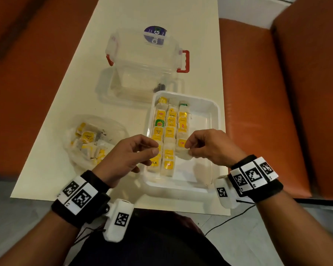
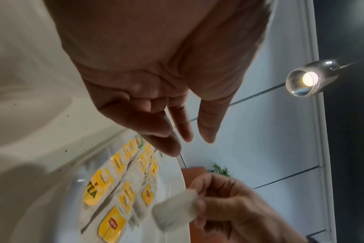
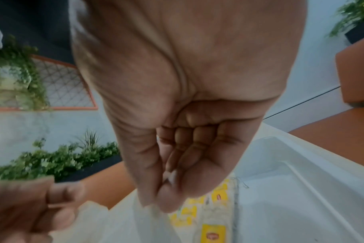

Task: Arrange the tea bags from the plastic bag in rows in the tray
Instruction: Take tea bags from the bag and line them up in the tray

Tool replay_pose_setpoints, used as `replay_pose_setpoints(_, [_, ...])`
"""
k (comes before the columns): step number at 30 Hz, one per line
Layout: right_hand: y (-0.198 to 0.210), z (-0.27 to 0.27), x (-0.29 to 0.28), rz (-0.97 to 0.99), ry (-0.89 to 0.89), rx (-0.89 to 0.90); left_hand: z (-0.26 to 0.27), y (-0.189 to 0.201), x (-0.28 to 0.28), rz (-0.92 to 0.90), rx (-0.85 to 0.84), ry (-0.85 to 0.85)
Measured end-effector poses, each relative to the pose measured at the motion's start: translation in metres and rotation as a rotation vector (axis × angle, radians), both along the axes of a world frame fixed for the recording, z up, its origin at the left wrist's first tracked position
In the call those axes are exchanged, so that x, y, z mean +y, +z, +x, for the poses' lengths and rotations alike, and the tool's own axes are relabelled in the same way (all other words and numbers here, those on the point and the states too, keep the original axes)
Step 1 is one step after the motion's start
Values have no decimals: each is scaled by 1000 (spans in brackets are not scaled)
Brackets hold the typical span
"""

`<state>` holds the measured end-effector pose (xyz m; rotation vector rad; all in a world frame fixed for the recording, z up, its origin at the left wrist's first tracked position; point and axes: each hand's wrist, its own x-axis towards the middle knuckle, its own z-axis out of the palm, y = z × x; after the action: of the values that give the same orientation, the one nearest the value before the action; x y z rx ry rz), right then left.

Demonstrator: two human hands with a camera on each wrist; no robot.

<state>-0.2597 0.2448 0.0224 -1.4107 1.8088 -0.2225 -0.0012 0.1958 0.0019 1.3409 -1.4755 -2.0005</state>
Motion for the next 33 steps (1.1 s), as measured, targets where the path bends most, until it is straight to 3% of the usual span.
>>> replay_pose_setpoints(4, [-17, 8, -4, 138, 48, 73, 18, 3, -1, 1, 13, 40])
replay_pose_setpoints(16, [-42, 14, -35, 147, -3, 318, 36, 8, -4, -7, 16, 61])
replay_pose_setpoints(33, [-44, 6, -38, 158, -85, 360, 67, 17, -20, -90, -71, 117])
